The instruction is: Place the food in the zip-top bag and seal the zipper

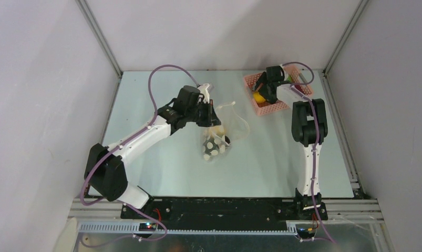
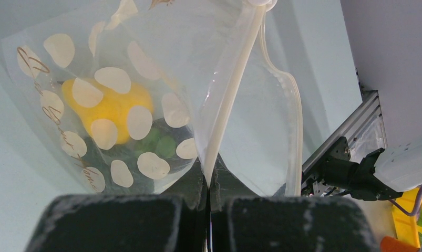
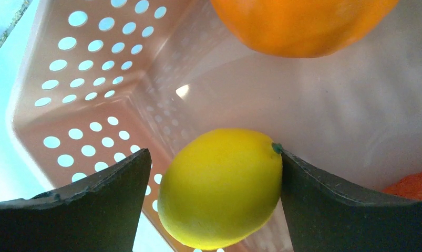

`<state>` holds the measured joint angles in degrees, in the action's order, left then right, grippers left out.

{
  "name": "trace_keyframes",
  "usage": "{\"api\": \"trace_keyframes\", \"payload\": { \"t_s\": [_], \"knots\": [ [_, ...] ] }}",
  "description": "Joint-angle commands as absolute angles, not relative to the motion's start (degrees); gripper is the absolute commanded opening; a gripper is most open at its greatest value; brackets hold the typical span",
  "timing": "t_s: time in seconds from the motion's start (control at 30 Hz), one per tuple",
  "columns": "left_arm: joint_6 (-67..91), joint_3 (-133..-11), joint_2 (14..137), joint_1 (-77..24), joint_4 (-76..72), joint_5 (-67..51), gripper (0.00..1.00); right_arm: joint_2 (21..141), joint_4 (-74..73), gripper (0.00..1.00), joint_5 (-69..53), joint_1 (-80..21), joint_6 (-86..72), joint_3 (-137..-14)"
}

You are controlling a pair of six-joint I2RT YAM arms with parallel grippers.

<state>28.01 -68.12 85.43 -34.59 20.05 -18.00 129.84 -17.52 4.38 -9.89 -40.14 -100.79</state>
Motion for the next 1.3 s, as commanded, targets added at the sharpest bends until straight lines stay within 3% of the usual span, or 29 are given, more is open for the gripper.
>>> {"api": "trace_keyframes", "payload": {
  "t_s": [0.0, 0.1, 0.23, 0.57, 1.0, 1.27],
  "knots": [
    [27.7, -70.5, 85.4, -34.3, 18.6, -18.3, 0.00, 130.2, -15.6, 0.87, 0.7, -10.0, -38.7, -100.7],
    [28.1, -70.3, 85.4, -34.3, 18.3, -18.6, 0.00, 129.2, -14.4, 0.83, 0.6, -10.0, -37.4, -99.8],
    [28.2, -70.3, 85.5, -34.2, 17.9, -19.0, 0.00, 128.0, -13.3, 0.63, -0.1, -9.8, -36.3, -98.7],
    [28.0, -70.1, 84.8, -34.2, 18.1, -18.5, 0.00, 124.7, -11.0, 0.32, -0.4, -9.6, -36.2, -96.3],
    [28.7, -69.0, 83.4, -34.2, 17.4, -18.6, 0.00, 109.8, -6.9, 0.29, 4.0, -6.8, -35.0, -87.1],
    [29.1, -67.9, 82.3, -34.2, 16.9, -18.2, 0.00, 93.7, -5.0, 0.27, -2.4, -7.7, -35.2, -77.7]
  ]
}}
